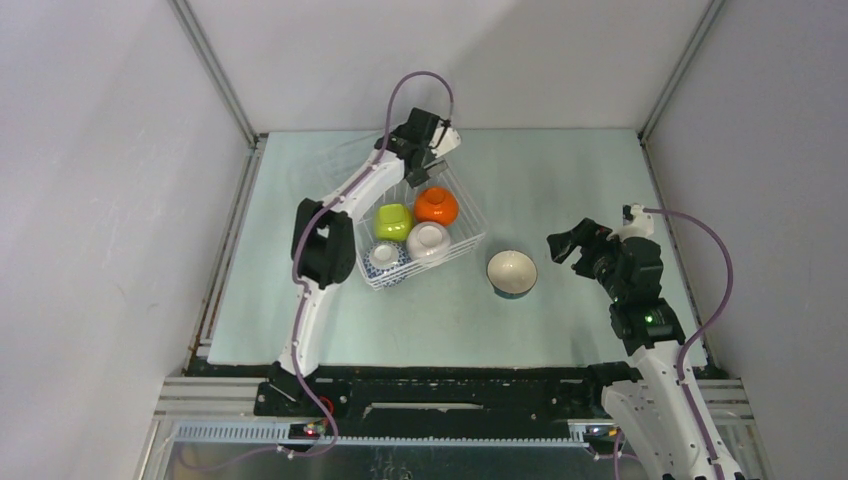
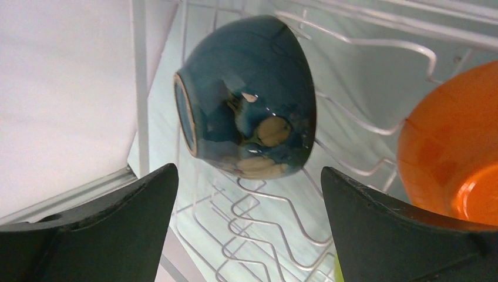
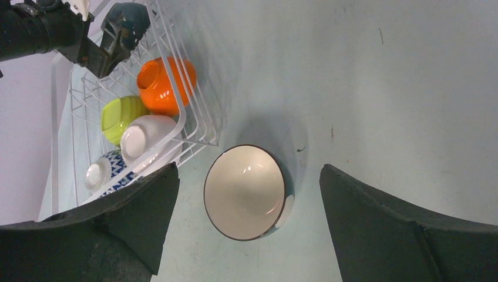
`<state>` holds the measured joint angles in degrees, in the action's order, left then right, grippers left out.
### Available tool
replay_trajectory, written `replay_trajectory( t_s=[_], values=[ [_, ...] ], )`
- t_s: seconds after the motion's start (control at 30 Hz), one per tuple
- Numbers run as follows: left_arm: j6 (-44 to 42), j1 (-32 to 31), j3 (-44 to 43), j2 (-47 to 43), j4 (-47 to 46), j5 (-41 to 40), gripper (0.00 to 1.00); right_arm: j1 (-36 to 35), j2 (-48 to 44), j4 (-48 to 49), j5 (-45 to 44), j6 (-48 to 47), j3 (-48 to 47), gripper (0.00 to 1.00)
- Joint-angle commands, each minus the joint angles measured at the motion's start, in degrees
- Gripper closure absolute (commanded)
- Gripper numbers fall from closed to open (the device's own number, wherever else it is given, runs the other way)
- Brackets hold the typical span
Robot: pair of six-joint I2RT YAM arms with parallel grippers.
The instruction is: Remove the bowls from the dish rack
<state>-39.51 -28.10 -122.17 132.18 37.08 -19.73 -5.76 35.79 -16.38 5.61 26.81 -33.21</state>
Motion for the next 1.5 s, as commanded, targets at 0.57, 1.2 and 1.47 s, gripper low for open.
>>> replay_trajectory(
  t_s=[0.57, 1.2, 1.47],
  values=[
    [-4.1, 2.3, -8.6, 6.2, 0.3, 1.7, 0.0, -0.5, 0.5, 2.6, -1.2, -1.9, -2.2, 0.02],
    [-5.8, 3.6, -11.4, 7.2, -1.2, 3.7, 0.03, -0.5, 0.1, 3.1, -0.8, -1.8, -2.3, 0.02],
    [-7.7, 3.6, -11.7, 8.1, 2.1, 6.2, 0.01, -0.5, -0.7, 3.0, -0.9, -1.8, -2.2, 0.02]
  ],
)
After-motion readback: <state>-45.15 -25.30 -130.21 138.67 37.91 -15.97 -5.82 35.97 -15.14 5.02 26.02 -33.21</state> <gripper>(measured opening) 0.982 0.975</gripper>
